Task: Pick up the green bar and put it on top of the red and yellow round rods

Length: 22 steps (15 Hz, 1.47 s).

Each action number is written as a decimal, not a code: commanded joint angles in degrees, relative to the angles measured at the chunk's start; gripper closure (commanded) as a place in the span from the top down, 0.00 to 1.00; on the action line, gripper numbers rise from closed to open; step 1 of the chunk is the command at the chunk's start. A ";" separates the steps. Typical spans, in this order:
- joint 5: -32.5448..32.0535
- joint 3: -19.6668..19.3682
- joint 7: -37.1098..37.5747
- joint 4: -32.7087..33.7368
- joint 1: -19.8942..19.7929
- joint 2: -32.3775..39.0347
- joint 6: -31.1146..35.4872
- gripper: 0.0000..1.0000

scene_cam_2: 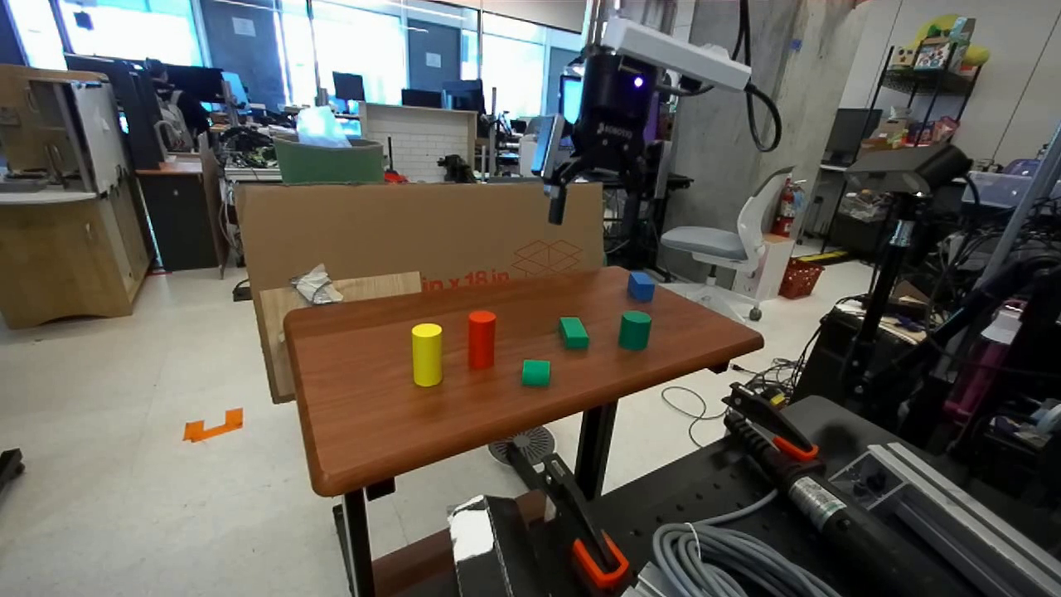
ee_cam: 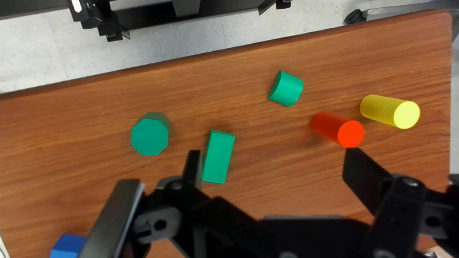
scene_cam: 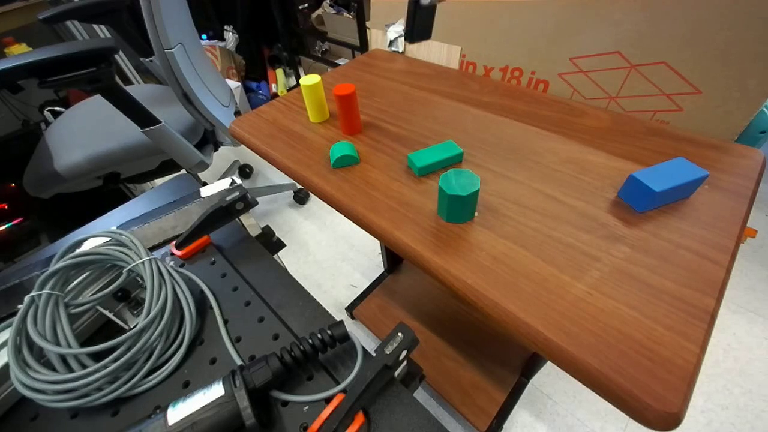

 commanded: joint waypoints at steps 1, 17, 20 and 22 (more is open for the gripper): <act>0.08 0.33 4.28 0.50 -0.10 2.90 3.31 1.00; -1.23 -0.44 9.79 4.50 0.22 13.77 13.02 1.00; -1.24 -0.53 10.21 5.30 0.28 15.12 13.60 1.00; -1.50 -0.66 10.48 5.81 0.42 15.85 13.92 1.00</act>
